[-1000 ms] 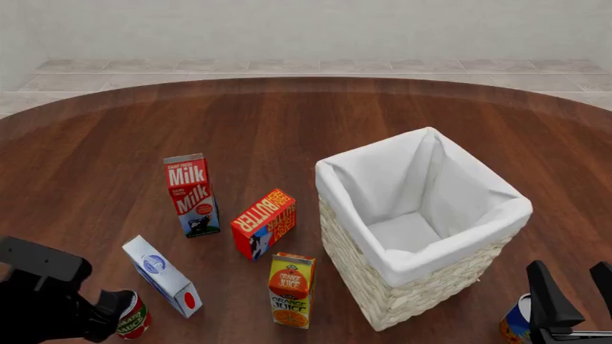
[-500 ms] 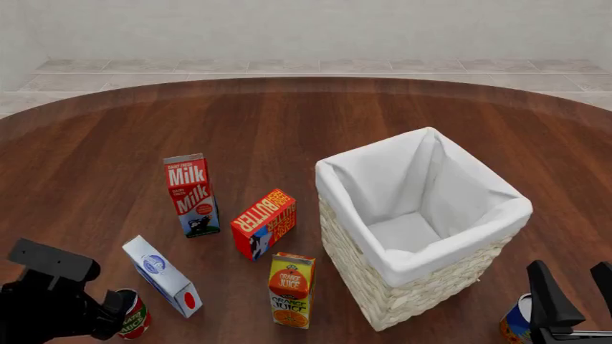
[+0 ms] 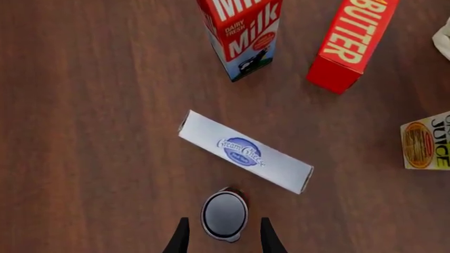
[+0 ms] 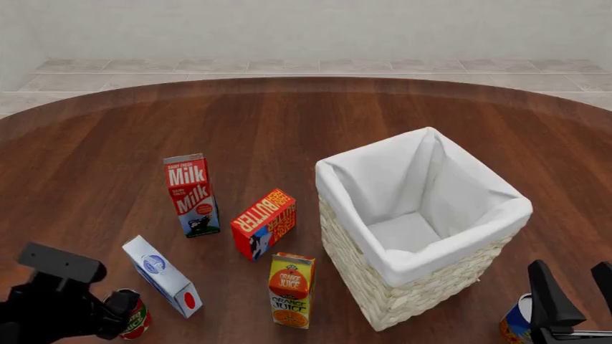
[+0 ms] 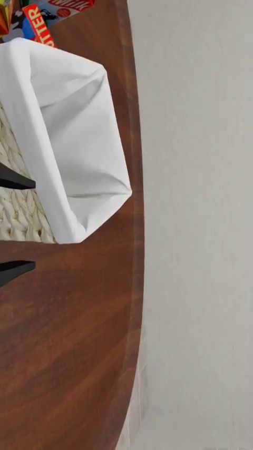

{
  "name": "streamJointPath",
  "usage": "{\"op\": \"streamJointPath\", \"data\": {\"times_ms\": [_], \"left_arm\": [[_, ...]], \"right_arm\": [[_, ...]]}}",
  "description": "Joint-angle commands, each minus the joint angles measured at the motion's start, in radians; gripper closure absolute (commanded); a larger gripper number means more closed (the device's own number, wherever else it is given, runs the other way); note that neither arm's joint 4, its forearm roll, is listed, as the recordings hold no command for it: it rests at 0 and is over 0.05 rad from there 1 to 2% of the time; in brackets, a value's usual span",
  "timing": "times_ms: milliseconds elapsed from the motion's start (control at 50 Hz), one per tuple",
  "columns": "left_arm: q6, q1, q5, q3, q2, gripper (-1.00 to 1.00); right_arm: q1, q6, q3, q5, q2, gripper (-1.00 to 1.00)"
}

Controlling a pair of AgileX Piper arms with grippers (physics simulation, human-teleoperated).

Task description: Pick up the alphabet soup and the tomato sauce, and put them in the basket.

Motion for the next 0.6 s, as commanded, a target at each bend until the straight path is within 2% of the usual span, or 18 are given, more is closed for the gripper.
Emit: {"op": "streamJointPath", "data": {"times_ms": [20, 600], "left_arm": [[-0.016, -0.008, -0.042, 0.025, 0.021, -1.00], [-0.029, -0.009, -0.144, 0.080, 0.086, -1.00]], "right_arm": [[0.000, 0.000, 0.000, 0.000, 0.000, -1.00], [-0.001, -0.002, 0.000, 0.002, 0.000, -1.00]]}}
